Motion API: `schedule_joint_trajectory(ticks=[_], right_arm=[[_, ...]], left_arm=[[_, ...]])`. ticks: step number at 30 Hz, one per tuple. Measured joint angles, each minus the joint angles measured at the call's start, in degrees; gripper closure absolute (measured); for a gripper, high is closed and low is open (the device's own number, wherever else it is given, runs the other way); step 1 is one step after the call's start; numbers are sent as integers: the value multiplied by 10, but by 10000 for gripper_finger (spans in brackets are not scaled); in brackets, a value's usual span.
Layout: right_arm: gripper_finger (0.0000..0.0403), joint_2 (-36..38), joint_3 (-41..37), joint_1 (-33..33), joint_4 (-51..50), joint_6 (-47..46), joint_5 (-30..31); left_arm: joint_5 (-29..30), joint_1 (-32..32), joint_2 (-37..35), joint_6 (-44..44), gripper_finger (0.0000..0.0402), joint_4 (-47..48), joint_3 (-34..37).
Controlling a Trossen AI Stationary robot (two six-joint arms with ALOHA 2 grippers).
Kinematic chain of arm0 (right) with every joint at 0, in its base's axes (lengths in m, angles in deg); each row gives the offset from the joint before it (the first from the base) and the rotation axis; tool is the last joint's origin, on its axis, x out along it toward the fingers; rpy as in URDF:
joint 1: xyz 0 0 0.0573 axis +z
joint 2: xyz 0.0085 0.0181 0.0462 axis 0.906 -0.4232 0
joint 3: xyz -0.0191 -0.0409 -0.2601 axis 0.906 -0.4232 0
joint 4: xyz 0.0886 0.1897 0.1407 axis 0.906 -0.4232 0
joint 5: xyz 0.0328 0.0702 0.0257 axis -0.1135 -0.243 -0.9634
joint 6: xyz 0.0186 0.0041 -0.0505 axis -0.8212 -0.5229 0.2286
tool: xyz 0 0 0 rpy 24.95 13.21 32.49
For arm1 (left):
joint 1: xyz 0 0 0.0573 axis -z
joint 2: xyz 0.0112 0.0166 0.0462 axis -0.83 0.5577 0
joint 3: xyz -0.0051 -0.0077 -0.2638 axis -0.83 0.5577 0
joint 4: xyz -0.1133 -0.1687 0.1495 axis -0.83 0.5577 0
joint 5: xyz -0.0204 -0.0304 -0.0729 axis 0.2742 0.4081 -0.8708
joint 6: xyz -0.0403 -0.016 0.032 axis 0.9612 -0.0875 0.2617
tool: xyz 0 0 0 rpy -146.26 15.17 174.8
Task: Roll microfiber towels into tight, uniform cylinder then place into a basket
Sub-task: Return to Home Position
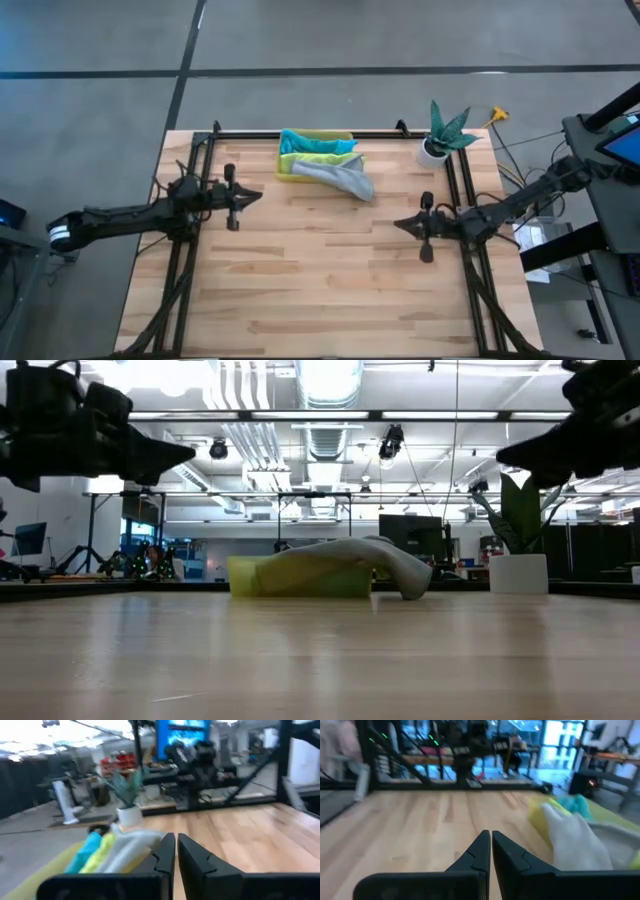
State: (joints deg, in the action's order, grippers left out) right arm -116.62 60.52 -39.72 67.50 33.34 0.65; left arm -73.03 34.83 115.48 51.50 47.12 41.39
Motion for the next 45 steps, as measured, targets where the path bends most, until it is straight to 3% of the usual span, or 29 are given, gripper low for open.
schedule_joint_trajectory(ticks=[8,20,28,36,39,45], right_arm=[[391,44,0,-69,-11,53,-79],[391,47,0,-124,-25,66,-84],[390,124,0,-146,25,104,-80],[390,290,0,-152,-73,119,-46],[390,361,1,-152,-147,111,-60],[390,345,1,-155,-260,87,-96]], left_arm=[[-115,0,-32,30,401,29,1],[-146,-1,-40,33,401,31,1],[-156,-5,-141,127,401,28,2],[-147,-14,-272,160,401,153,2],[-148,-15,-248,179,401,138,0],[-143,-15,-198,137,401,142,2]])
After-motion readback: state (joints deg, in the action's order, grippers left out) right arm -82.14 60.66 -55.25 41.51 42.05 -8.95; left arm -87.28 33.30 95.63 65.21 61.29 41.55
